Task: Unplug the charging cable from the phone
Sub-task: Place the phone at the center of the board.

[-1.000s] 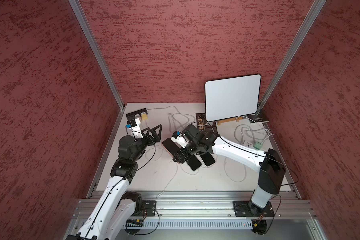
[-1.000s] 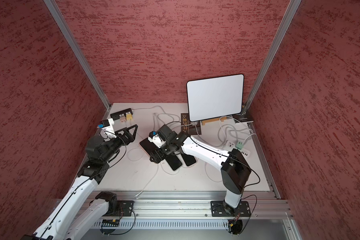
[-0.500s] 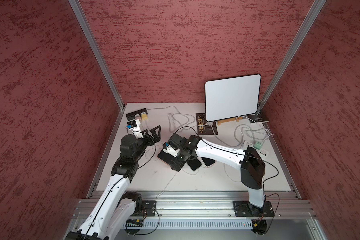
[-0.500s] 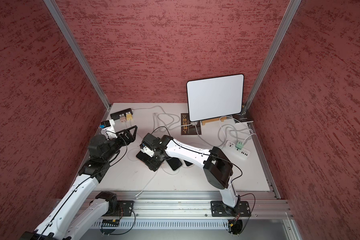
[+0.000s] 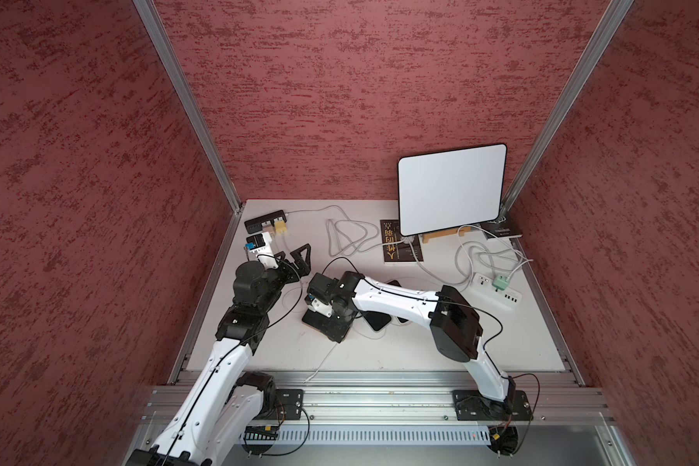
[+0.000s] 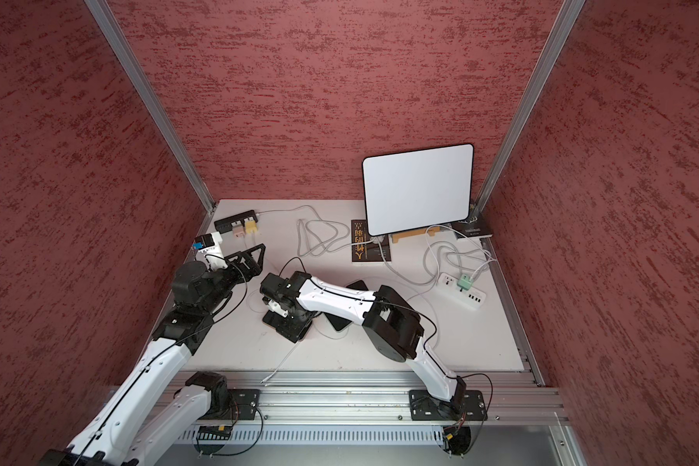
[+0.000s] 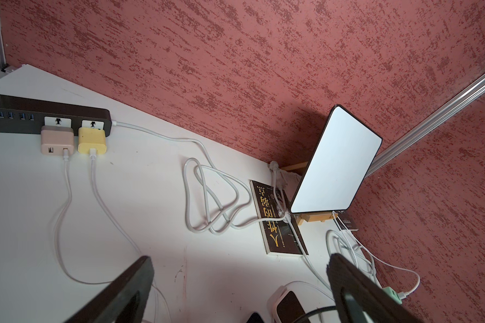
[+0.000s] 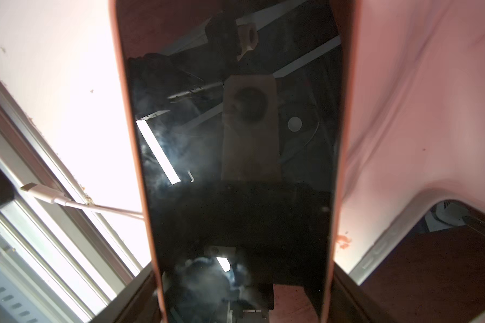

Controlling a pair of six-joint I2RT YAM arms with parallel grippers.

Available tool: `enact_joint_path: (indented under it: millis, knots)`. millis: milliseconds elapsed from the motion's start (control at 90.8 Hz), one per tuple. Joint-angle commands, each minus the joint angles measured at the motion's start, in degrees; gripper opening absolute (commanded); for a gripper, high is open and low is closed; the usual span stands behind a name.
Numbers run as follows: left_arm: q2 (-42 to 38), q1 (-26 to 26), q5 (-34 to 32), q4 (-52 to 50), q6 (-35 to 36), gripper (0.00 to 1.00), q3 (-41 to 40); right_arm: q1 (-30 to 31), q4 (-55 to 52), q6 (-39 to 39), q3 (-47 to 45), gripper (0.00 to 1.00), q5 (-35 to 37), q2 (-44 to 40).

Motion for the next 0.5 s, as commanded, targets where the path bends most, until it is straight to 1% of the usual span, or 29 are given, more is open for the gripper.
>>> enact_joint_path:
  millis: [0,132,320,375,485]
  knots:
    - [0.07,0.34,-0.59,-0.56,1.32,1.0,1.32,0.32,-2.09,-0.59,2.74,0.19,1.64,1.19]
    - [0.39,0.32,-0.72,-0.47,1.53,1.0,1.28,0.41,-2.67,-0.59,3.4,0.21,1.95,2.53]
    - [0.78,0.34,-0.72,-0.49,1.94,1.0,1.3,0.4,-3.47,-0.34,4.22,0.26,2.0,3.83]
    - [0.86,0.32,-0.76,-0.47,2.02,1.0,1.37,0.41,-3.49,-0.3,4.22,0.29,2.07,4.02]
    - [0.98,0.34,-0.78,-0.48,2.29,1.0,1.39,0.4,-3.65,-0.24,4.18,0.4,2.13,4.31]
